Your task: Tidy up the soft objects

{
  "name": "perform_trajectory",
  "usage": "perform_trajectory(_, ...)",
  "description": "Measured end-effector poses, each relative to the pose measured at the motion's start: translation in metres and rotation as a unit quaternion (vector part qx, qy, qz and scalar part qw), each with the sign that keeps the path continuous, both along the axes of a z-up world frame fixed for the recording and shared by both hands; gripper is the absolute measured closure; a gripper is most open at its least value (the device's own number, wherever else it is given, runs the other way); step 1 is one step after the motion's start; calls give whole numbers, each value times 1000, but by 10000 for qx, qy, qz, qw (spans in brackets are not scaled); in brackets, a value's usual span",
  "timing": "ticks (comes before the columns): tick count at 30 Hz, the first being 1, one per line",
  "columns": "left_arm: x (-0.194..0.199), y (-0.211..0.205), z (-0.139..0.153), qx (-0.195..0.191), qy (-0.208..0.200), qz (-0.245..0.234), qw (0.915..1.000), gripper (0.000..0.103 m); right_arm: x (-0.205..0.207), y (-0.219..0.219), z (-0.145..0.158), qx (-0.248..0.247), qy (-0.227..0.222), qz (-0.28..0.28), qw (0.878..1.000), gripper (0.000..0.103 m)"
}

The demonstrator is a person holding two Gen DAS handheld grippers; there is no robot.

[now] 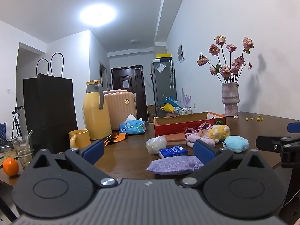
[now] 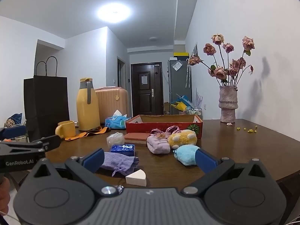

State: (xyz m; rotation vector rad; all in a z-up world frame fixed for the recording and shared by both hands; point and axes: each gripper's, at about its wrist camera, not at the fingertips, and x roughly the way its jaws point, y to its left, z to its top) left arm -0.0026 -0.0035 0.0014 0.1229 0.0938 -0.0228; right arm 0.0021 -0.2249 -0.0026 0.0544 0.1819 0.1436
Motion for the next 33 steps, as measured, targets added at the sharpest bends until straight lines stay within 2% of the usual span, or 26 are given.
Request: perform_trajectory(33,3,4,-1,-97,-34,155,9998,0,0,-1,-2,84,-21,-26,10000,0)
